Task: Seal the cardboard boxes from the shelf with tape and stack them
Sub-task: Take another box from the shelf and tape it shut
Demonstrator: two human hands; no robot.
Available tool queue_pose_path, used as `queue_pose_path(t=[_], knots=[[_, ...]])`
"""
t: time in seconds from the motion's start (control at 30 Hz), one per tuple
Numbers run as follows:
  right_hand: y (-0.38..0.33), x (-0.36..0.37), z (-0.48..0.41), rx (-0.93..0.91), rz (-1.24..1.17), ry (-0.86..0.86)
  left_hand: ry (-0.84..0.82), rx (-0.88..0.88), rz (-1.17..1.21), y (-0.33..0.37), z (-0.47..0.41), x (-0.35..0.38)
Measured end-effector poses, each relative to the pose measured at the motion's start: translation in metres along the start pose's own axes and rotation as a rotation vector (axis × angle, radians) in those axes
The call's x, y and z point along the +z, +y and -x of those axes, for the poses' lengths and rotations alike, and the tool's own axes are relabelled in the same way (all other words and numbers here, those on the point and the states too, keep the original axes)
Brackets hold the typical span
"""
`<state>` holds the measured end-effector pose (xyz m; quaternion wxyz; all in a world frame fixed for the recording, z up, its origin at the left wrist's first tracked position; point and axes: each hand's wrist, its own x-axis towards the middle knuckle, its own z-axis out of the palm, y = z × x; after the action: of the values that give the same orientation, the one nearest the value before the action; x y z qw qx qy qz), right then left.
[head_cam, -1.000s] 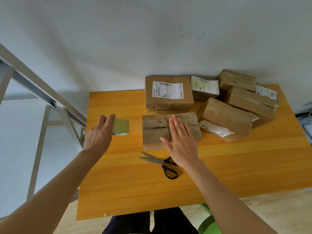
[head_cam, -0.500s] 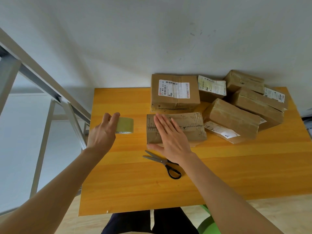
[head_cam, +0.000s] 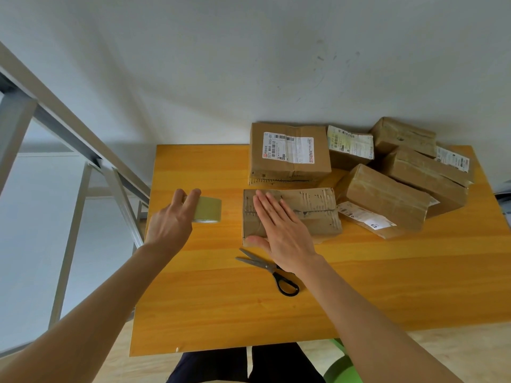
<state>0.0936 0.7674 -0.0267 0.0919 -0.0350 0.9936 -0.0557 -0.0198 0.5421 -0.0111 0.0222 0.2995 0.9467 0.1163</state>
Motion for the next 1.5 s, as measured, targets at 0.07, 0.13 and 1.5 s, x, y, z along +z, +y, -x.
queue_pose_path(t=[0.07, 0.13, 1.5], knots=[[-0.006, -0.002, -0.002, 0.009, 0.015, 0.025, -0.029, -0.021, 0.012, -0.001, 0.0, 0.002], [-0.014, -0.002, -0.006, -0.011, 0.04, 0.052, -0.055, -0.03, 0.018, -0.002, -0.001, 0.004], [-0.012, 0.065, 0.094, 0.205, 0.061, 0.083, -0.535, 0.055, 0.458, -0.005, -0.051, 0.008]])
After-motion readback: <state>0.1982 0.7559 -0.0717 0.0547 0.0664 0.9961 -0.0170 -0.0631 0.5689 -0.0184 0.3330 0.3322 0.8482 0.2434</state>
